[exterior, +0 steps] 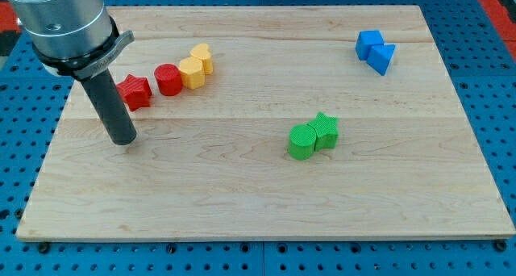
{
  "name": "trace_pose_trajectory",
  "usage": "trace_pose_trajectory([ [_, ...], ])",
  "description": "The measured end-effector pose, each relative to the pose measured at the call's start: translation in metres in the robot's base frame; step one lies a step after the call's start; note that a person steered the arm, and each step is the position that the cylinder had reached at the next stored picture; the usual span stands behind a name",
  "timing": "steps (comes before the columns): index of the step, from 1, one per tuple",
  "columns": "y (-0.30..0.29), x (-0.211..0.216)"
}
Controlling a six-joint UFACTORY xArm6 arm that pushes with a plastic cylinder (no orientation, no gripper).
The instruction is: Separate the green blocks
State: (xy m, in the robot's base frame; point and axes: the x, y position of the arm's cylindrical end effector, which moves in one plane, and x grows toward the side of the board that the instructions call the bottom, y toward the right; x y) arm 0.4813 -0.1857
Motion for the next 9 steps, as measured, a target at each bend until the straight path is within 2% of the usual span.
trace_pose_trajectory([
  [1, -0.001, 0.006],
  [2, 0.05, 0.036],
  [5, 0.283, 0.056],
  [6, 0.349, 0.023],
  [7, 0.412, -0.027],
  [8, 0.42, -0.058],
  [9, 0.381, -0.025],
])
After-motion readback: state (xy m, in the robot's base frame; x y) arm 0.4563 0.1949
